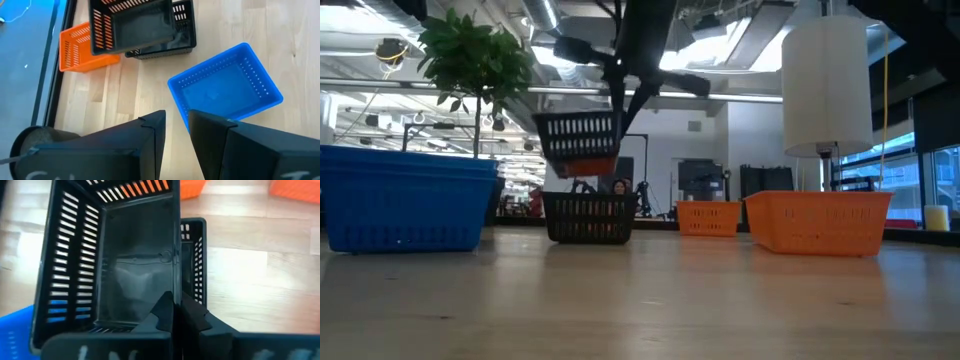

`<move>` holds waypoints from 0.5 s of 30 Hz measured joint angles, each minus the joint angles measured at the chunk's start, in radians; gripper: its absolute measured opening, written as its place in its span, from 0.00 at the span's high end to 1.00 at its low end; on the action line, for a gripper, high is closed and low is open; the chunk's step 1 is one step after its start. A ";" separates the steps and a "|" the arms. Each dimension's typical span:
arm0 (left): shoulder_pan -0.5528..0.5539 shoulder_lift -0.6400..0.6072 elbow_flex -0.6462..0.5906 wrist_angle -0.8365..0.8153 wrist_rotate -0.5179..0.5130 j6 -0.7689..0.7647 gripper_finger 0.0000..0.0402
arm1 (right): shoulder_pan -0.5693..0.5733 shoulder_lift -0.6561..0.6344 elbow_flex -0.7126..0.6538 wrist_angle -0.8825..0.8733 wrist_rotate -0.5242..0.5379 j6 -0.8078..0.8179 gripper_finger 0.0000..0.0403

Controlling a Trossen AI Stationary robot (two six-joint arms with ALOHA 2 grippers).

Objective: Stack baskets by color
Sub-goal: Stack the bottom right black bin on top of the top right black bin

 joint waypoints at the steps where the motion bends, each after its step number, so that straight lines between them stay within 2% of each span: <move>1: 0.000 0.000 0.000 0.000 -0.002 0.004 0.81 | 0.000 0.005 0.000 -0.004 0.000 -0.002 0.99; 5: 0.000 0.000 0.000 0.000 0.000 0.028 0.81 | 0.000 0.023 0.000 -0.011 -0.038 -0.031 0.99; 15: 0.000 0.000 0.000 0.000 0.001 0.027 0.81 | 0.000 0.032 0.000 -0.051 -0.054 -0.022 0.98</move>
